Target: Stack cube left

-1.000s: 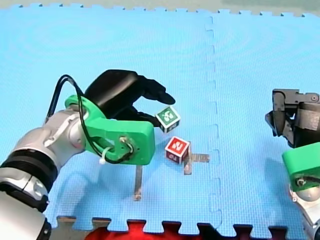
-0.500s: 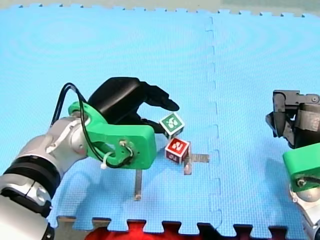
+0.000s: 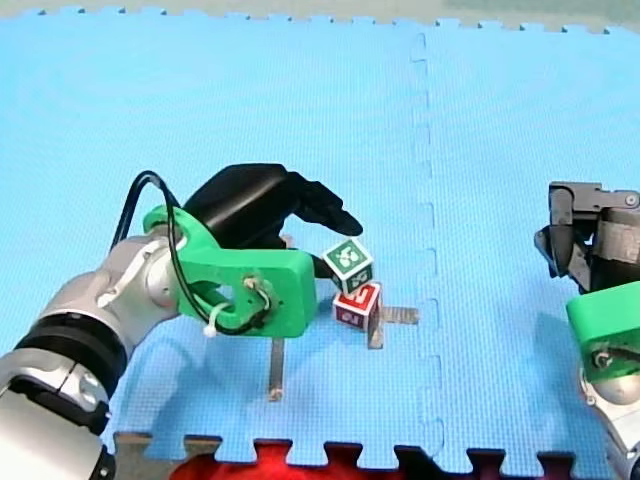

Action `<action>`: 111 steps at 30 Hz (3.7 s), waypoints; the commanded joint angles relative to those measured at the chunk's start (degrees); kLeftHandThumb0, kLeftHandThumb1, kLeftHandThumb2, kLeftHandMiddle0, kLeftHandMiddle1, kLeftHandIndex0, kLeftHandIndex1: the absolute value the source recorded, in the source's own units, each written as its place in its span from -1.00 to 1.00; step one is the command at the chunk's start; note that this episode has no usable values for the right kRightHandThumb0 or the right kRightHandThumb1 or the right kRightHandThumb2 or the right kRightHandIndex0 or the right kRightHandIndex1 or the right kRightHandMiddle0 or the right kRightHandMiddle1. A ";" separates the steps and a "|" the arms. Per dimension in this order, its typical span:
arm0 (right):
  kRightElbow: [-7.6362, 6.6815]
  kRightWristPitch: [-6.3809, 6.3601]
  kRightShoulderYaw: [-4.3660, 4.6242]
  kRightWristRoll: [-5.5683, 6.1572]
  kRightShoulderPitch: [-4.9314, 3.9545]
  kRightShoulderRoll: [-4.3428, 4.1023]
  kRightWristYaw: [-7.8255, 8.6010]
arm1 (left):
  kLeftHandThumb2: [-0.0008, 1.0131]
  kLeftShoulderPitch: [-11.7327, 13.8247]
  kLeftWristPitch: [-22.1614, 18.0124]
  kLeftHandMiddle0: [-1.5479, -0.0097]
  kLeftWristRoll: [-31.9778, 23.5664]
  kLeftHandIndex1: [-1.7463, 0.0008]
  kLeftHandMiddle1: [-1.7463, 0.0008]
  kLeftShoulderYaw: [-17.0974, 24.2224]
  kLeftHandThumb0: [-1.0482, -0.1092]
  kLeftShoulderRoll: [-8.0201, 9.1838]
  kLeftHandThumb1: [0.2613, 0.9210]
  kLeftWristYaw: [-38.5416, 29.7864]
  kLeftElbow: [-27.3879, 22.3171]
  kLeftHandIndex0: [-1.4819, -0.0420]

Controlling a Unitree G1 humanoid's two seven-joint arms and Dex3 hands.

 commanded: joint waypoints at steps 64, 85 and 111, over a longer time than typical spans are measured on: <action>1.29 2.41 -0.23 0.94 -0.70 0.56 0.85 | -0.99 0.08 6.27 0.02 -7.43 1.00 -1.00 3.62 -1.00 0.57 0.86 -17.49 -2.80 0.87; 2.30 3.21 -0.71 1.53 -1.62 0.76 1.33 | -0.97 -0.45 6.25 0.04 -7.24 0.92 -1.00 4.94 -1.00 1.28 0.98 -14.57 -0.86 0.64; 1.98 1.04 -0.81 1.19 -2.17 -0.03 1.57 | -1.00 0.65 -4.19 -0.23 0.79 0.92 -1.00 2.41 -0.82 2.87 0.62 11.30 1.27 -0.36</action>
